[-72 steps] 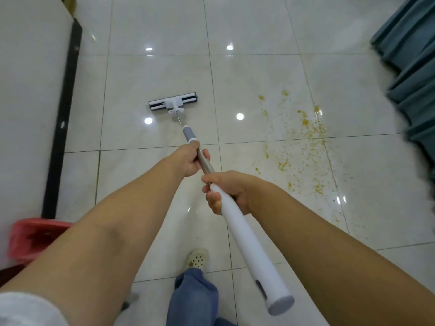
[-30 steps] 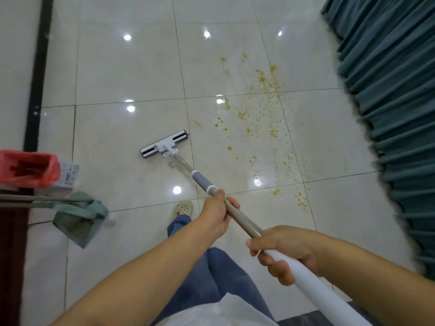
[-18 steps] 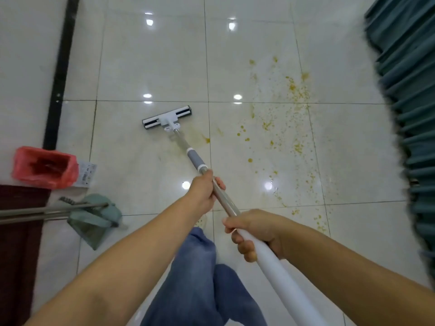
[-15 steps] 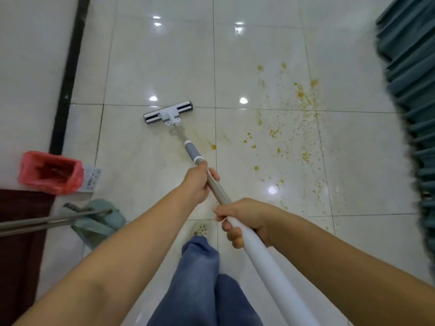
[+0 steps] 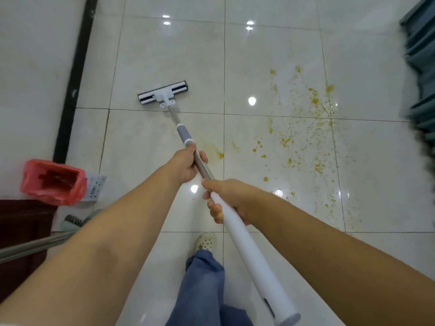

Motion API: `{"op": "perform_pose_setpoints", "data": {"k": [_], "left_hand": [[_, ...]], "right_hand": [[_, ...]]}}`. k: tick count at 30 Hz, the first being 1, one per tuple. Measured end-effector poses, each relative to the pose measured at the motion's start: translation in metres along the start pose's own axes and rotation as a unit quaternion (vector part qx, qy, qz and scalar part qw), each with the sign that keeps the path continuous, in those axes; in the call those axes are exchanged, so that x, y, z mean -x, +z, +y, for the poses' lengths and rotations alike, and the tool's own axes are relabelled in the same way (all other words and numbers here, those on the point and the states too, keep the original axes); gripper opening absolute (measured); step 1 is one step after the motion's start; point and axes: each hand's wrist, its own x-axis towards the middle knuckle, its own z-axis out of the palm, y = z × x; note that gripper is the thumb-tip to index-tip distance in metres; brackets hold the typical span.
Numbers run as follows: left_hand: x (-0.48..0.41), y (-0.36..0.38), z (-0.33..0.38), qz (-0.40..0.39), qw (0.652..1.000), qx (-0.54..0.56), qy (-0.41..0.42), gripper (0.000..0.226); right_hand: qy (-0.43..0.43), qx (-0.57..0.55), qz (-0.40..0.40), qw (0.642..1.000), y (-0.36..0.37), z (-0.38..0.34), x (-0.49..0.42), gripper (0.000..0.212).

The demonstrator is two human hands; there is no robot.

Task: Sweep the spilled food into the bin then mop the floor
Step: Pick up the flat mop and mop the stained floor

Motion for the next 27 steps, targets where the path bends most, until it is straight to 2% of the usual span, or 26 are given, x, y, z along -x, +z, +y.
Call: {"op": "perform_pose_setpoints", "data": {"k": [5,12,20,27], "left_hand": [[0.037,0.012,-0.066,-0.003,1.000,-0.004,-0.002,0.032],[0.097,0.029,-0.187,-0.014,1.000,-0.010,-0.025,0.033],[0.215,0.070,-0.398,-0.027,0.998,-0.009,-0.059,0.025],[0.304,0.103,-0.565,-0.058,0.983,-0.027,-0.170,0.018]], "right_hand": [[0.006,-0.013,0.021,1.000,-0.033,0.064,0.024,0.028],[0.011,-0.019,0.030,0.999,-0.088,0.172,0.098,0.027],[0.051,-0.009,0.068,0.996,-0.185,0.363,0.207,0.026],[0.102,0.013,0.113,0.988,-0.253,0.517,0.307,0.027]]}}
